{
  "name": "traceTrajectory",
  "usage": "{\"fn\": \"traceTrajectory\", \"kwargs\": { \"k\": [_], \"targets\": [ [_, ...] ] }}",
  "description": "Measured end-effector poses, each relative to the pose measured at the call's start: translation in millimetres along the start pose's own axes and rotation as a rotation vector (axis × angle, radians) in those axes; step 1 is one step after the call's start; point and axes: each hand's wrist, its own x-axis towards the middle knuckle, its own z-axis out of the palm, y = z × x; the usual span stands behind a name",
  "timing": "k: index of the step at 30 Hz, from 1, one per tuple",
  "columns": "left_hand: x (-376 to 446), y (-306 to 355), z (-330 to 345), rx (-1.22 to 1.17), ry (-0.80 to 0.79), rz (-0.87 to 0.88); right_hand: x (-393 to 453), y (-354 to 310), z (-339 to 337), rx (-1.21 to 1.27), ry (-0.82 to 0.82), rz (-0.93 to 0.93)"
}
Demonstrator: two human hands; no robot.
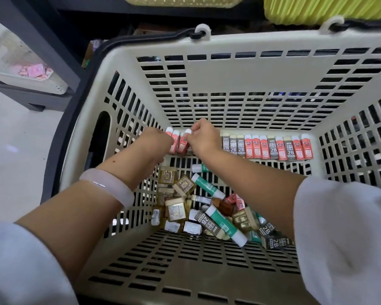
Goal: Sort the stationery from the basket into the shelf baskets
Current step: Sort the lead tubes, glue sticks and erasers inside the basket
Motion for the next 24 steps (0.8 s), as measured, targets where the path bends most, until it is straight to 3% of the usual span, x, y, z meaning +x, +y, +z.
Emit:
{"fn": "traceTrajectory", "kwargs": {
  "k": [6, 11, 15, 19, 24],
  "targets": [
    [12.0, -7.8, 6.9, -0.018, -0.027, -0.095, 2.3, -3.2, 9.8, 0.044, 0.046, 0.019],
    [13.4, -14.7, 13.1, 0.026, -0.119, -0.085, -5.0, 0.9, -28.6, 0.245, -0.215, 0.043],
    [15.8, -18.0, 8.9, 0.031, -0.148, -0.050, -15.5, 4.2, -75.2, -0.124, -0.445, -0.164],
    [7.7, -18.2, 13.5, 0.110, -0.188, 0.029, -28.9, 12.8, -109.6, -0.687, -0.680, -0.381],
    [-9.0, -21.2, 31.1, 0.615, -0.445, 0.480, -48.6, 26.2, -111.1, -1.026, -0.920, -0.397]
  ]
}}
